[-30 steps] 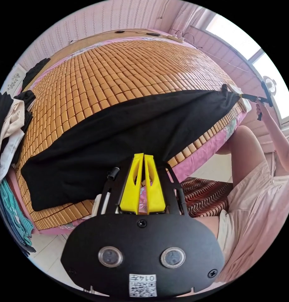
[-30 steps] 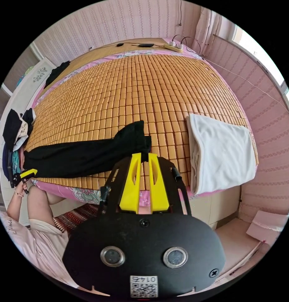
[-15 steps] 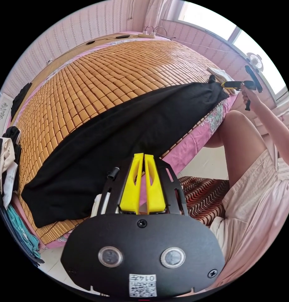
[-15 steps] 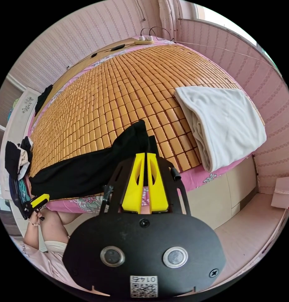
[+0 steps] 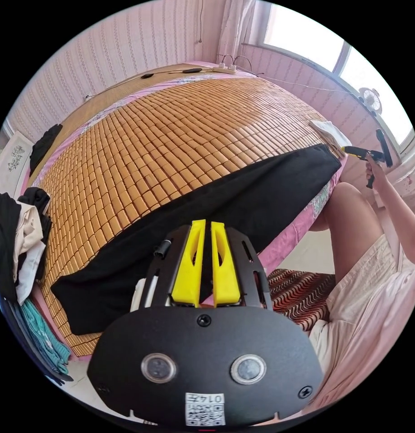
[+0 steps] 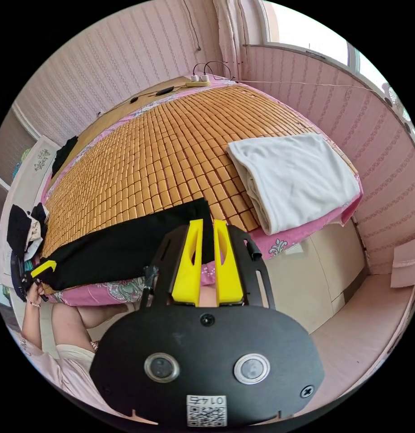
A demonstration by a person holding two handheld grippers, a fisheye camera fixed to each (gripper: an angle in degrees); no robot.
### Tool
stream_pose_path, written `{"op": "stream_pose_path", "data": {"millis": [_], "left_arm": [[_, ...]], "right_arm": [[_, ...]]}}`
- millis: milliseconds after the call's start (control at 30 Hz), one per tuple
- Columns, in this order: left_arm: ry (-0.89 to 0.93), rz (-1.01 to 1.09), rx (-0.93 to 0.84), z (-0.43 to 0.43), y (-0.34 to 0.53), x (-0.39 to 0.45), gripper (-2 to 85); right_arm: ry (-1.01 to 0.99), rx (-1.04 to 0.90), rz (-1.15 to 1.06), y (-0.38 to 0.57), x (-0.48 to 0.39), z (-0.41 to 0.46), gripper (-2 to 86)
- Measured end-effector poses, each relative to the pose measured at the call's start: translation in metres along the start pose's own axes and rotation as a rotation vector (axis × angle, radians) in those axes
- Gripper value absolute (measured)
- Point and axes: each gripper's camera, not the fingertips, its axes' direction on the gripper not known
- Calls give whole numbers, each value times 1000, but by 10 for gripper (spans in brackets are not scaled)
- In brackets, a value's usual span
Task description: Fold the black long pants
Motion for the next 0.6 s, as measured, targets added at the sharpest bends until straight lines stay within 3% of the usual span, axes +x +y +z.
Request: {"op": "stream_pose_path", "data": {"millis": [100, 200, 433, 600], "left_arm": [[8, 2, -39, 15, -16, -9, 55], [-22, 39, -198, 46, -24, -9, 35], [-22, 55, -96, 5, -22, -27, -9], [-76, -64, -137, 38, -22, -57, -9]], "right_arm": [[26, -54, 2, -20, -8, 32, 82], [41, -114, 3, -28, -11, 53, 55], [31, -45, -50, -37, -30, 32, 17], [-9, -89, -4, -55, -37, 73, 23]]}}
